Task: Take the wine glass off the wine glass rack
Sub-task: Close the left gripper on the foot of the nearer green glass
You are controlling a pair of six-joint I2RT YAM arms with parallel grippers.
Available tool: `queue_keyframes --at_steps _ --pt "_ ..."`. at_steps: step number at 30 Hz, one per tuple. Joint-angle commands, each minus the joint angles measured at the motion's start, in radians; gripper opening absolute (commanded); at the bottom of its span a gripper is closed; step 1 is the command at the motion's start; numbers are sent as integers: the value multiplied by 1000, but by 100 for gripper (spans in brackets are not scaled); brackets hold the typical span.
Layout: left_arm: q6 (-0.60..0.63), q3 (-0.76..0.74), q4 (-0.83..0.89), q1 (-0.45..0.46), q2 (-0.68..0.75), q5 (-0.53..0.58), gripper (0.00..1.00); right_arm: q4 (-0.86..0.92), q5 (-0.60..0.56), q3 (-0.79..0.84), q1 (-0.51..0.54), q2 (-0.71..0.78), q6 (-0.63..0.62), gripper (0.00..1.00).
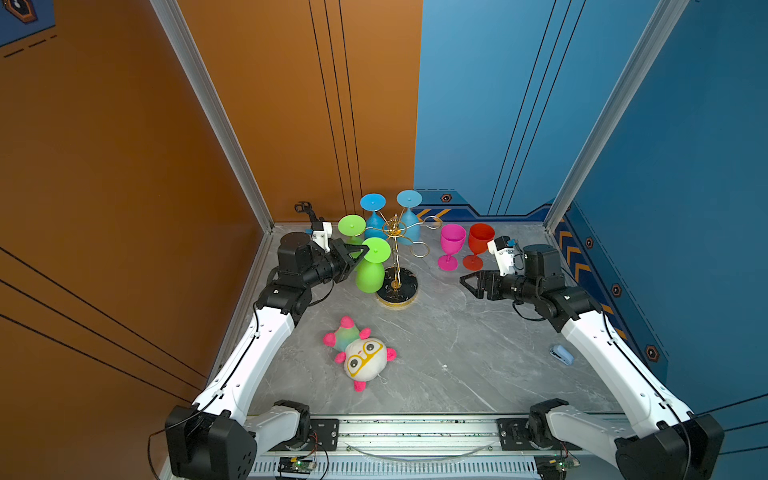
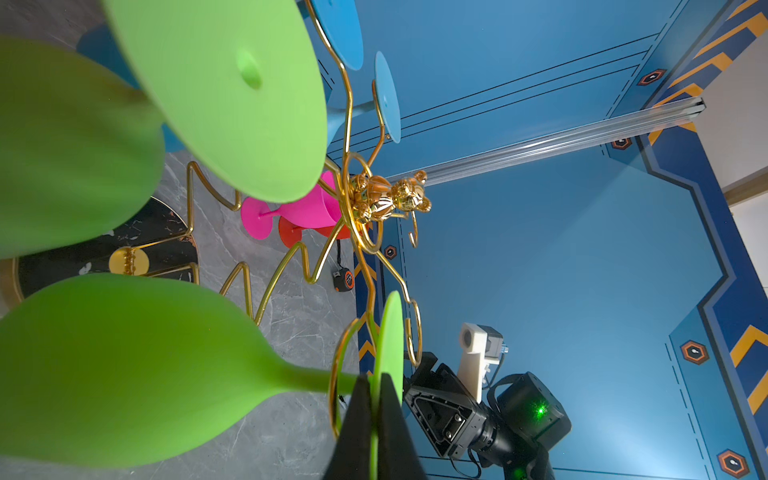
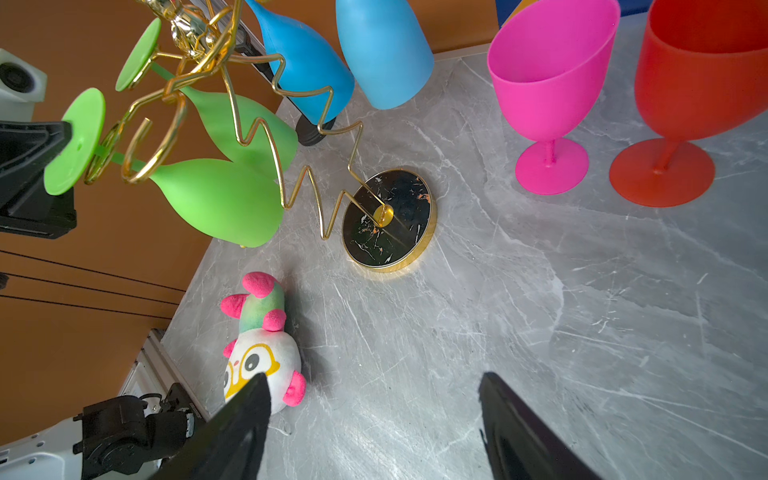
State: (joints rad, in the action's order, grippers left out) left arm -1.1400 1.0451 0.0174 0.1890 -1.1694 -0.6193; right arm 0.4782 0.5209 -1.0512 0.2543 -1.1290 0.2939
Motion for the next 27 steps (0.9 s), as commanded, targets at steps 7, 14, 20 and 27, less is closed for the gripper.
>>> queue_keyframes --at_steps 7,14,20,27 --pt "-76 -7 -52 -12 16 -21 0 -20 16 17 -8 25 17 80" --pt "-117 -4 -73 -13 3 -13 0 -21 19 20 -7 26 16 80" --pt "-128 13 -85 -14 -24 -31 0 -24 20 25 -12 28 16 80" --pt "-141 34 -85 -6 -48 -31 0 -33 26 29 -15 25 17 80"
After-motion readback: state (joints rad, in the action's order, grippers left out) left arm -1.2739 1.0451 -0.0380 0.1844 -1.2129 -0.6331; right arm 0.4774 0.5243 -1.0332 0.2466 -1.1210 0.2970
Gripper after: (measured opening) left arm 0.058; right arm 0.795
